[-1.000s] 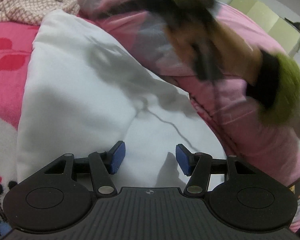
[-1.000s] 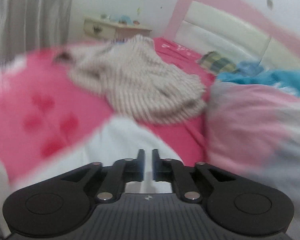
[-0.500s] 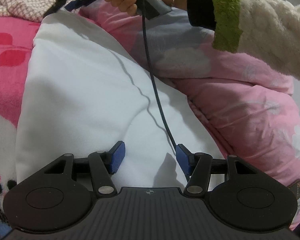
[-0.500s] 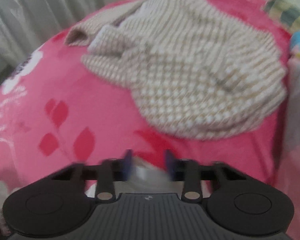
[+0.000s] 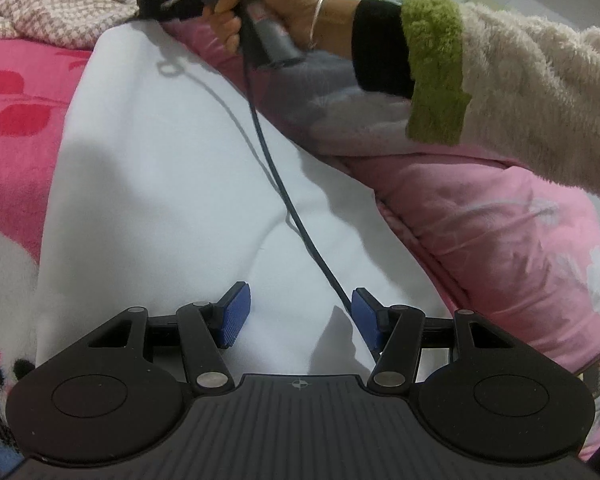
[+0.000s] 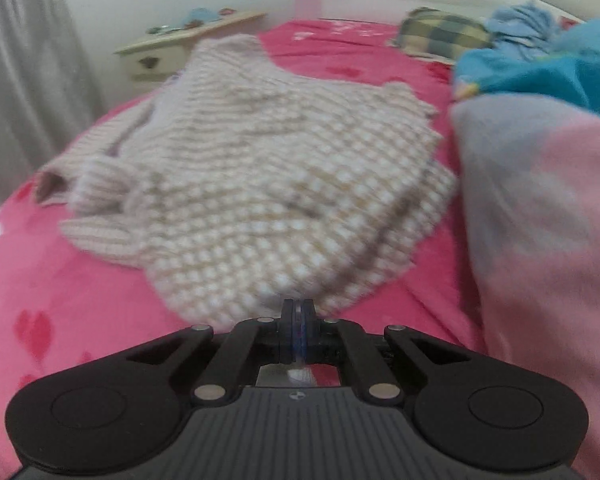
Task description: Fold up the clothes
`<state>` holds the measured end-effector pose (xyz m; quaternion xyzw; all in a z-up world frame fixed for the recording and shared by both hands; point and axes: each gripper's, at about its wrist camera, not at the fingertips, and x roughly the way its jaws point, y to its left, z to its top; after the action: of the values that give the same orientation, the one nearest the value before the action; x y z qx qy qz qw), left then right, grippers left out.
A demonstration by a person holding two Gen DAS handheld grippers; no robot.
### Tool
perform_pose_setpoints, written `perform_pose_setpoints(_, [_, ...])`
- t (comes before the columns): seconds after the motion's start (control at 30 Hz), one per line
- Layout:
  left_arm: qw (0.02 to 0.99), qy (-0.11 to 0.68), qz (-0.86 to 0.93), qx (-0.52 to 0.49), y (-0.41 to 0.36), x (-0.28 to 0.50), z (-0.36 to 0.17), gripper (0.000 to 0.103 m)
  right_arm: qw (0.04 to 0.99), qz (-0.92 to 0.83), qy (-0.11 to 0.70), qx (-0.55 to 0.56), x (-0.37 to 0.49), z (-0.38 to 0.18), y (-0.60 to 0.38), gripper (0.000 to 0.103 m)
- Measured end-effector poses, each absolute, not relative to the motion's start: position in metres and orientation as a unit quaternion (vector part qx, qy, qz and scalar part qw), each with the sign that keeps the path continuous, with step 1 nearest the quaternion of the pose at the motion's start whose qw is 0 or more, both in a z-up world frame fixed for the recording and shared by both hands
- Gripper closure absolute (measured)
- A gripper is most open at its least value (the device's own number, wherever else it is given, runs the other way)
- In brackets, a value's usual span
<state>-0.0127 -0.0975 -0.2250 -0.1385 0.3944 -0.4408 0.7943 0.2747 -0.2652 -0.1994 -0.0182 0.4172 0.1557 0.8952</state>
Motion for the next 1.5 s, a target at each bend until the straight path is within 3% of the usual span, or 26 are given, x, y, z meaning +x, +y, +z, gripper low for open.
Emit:
perform_pose_setpoints(0.17, [0.793, 0.396, -0.441, -0.142, -0.097, -0.012, -0.225, 0.047, 0.925, 0.144, 0.350, 0.035, 0.252, -0.162, -0.292, 0.097])
perform_pose_setpoints(0.3, [0.791, 0.398, -0.441, -0.146, -0.095, -0.010, -0.226, 0.047, 0.892, 0.187, 0.412, -0.024, 0.232, -0.147, -0.289, 0.097])
perform_pose_setpoints(0.43, [0.791, 0.399, -0.441, -0.145, -0.095, -0.009, -0.226, 0.047, 0.847, 0.177, 0.498, -0.066, 0.230, -0.181, -0.281, 0.097])
perform_pose_setpoints(0.57, [0.793, 0.395, -0.441, -0.141, -0.095, -0.011, -0.227, 0.047, 0.883, 0.092, 0.459, -0.037, 0.238, -0.193, -0.294, 0.103])
perform_pose_setpoints(0.67, [0.793, 0.395, -0.443, -0.140, -0.096, -0.011, -0.227, 0.047, 0.904, 0.068, 0.422, -0.011, 0.238, -0.184, -0.302, 0.096])
perform_pose_setpoints(0.77, [0.790, 0.398, -0.443, -0.145, -0.096, -0.008, -0.227, 0.047, 0.878, 0.101, 0.466, -0.039, 0.240, -0.179, -0.295, 0.062])
perform_pose_setpoints(0.87, [0.790, 0.398, -0.443, -0.146, -0.095, -0.009, -0.227, 0.047, 0.852, 0.105, 0.502, -0.107, 0.240, -0.190, -0.284, 0.057])
perform_pose_setpoints(1.03, [0.791, 0.396, -0.444, -0.143, -0.096, -0.011, -0.226, 0.047, 0.848, 0.067, 0.490, -0.191, 0.239, -0.208, -0.266, 0.059])
perform_pose_setpoints(1.1, [0.791, 0.397, -0.444, -0.143, -0.097, -0.011, -0.226, 0.047, 0.868, 0.043, 0.448, -0.210, 0.230, -0.199, -0.258, 0.066])
perform_pose_setpoints(1.27, [0.790, 0.398, -0.444, -0.145, -0.097, -0.010, -0.226, 0.047, 0.913, 0.118, 0.351, -0.174, 0.203, -0.159, -0.232, 0.066])
perform_pose_setpoints(1.4, [0.793, 0.395, -0.442, -0.138, -0.099, -0.012, -0.226, 0.046, 0.871, 0.231, 0.417, -0.123, 0.220, -0.171, -0.201, 0.066])
perform_pose_setpoints(1.5, [0.795, 0.394, -0.441, -0.135, -0.098, -0.012, -0.225, 0.046, 0.855, 0.192, 0.423, -0.230, 0.236, -0.200, -0.173, 0.057])
